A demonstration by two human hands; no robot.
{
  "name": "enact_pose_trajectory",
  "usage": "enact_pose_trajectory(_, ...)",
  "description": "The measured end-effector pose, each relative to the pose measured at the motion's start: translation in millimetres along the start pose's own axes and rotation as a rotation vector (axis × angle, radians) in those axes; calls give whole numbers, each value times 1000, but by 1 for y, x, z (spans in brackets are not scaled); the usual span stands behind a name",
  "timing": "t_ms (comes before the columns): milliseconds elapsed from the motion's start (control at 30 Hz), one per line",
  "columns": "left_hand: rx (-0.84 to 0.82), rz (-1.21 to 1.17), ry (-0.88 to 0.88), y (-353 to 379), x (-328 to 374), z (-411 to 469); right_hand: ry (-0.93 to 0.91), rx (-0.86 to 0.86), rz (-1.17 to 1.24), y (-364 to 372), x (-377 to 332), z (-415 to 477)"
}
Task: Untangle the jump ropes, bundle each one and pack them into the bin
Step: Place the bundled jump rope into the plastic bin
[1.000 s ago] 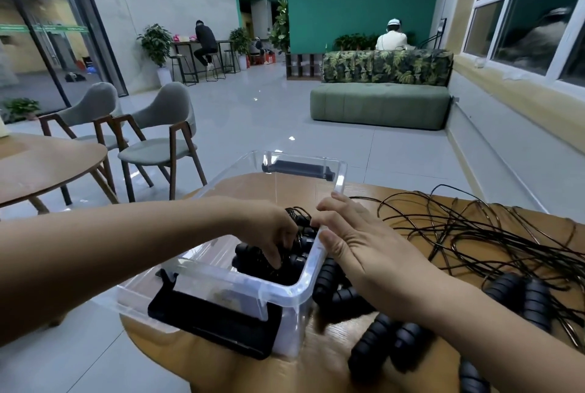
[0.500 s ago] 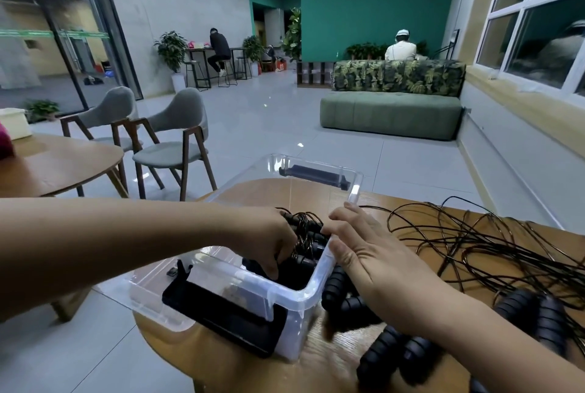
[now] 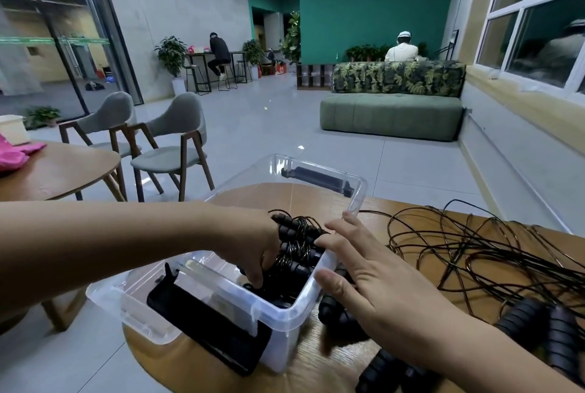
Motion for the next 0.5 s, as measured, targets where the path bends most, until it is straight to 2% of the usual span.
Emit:
enact_pose_trajectory(167,-285,39,-59,19,2,-4,-9,13,12,3,-2,6)
enact_pose_trajectory(333,-255,-152,-61,26,-11,0,-26,11,16,3,-7,15)
enact_pose_trajectory(500,-404,-268,-60,43,-17,-8,-28,11,10,4,-6,18)
Point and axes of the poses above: each hand's wrist, its own z-axis towards the middle knuckle, its own y-axis out of the palm, x = y × z, the point moved 5 cm from there along z, towards the middle knuckle, and after that the axes turned 9 degrees about -y, right-handed, at the moved point
